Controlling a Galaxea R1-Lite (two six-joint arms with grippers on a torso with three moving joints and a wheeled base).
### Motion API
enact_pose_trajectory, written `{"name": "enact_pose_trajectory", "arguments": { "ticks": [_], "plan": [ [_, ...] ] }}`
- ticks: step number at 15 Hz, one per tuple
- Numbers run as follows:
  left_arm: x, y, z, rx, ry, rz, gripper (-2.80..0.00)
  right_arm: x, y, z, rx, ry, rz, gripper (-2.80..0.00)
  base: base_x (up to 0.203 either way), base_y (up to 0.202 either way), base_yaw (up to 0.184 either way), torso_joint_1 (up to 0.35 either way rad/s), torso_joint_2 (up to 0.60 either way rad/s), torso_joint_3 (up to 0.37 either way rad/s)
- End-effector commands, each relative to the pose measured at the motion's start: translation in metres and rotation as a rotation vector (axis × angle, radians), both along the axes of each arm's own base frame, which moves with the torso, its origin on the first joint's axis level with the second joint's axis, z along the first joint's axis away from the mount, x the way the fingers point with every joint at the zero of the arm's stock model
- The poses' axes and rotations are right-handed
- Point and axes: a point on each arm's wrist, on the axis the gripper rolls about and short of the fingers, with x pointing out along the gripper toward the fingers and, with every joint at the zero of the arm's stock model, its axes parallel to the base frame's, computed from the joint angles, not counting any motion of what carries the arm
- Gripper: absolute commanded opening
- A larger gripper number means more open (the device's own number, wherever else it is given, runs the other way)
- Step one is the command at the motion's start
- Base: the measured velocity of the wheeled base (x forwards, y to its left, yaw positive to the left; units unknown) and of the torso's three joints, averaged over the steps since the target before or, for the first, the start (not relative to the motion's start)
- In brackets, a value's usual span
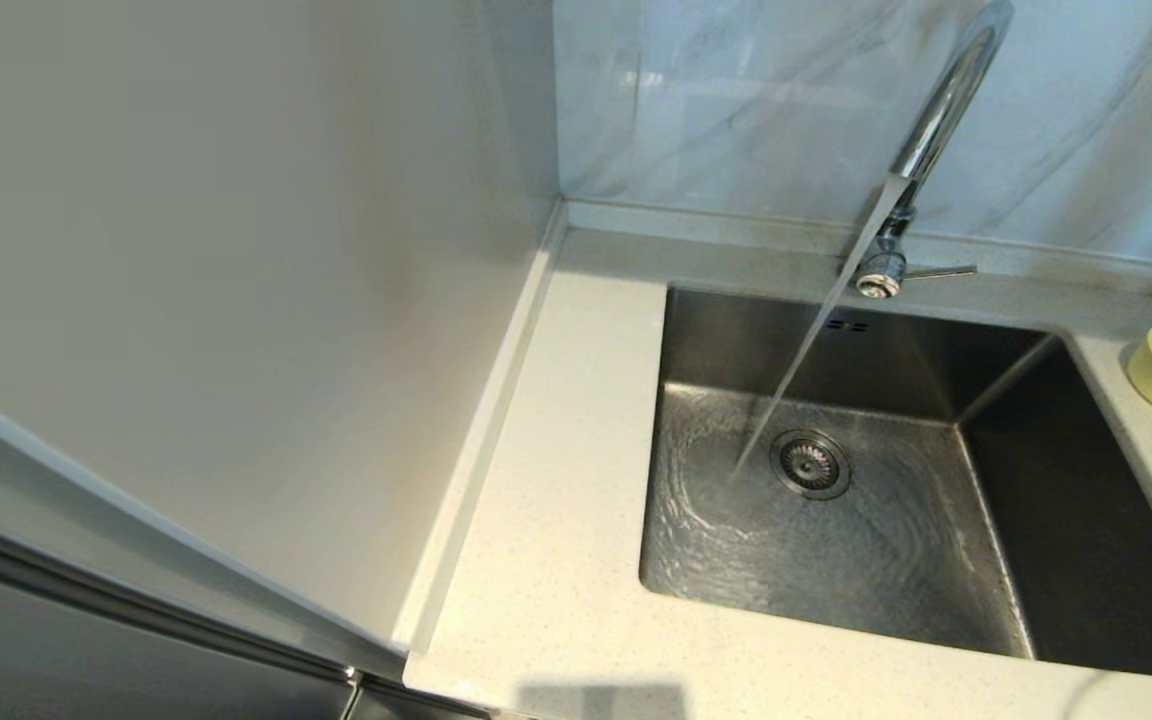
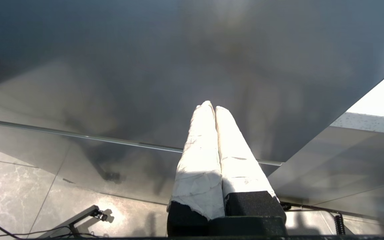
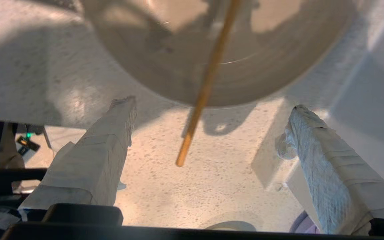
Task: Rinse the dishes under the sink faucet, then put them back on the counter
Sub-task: Place the chopsticks on the table
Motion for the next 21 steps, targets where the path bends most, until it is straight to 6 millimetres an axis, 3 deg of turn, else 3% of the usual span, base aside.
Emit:
{"name": "enact_pose_trajectory", "arguments": {
  "ticks": [1, 5, 12, 21],
  "plan": [
    [0.000, 0.000, 0.000, -0.001, 0.000, 0.000, -2.80, 0.000, 0.006, -0.002, 0.001, 0.006, 0.026, 0.00, 0.000, 0.000, 0.000, 0.000, 0.00, 0.000],
    [0.000, 0.000, 0.000, -0.001, 0.000, 0.000, -2.80, 0.011, 0.004, -0.007, -0.013, 0.006, 0.068, 0.00, 0.000, 0.000, 0.000, 0.000, 0.00, 0.000],
    [0.000, 0.000, 0.000, -0.001, 0.000, 0.000, -2.80, 0.030, -0.030, -0.031, -0.038, 0.001, 0.030, 0.00, 0.000, 0.000, 0.000, 0.000, 0.00, 0.000],
    [0.000, 0.000, 0.000, -0.001, 0.000, 0.000, -2.80, 0.040, -0.018, -0.037, -0.011, 0.014, 0.091, 0.00, 0.000, 0.000, 0.000, 0.000, 0.00, 0.000]
  ]
}}
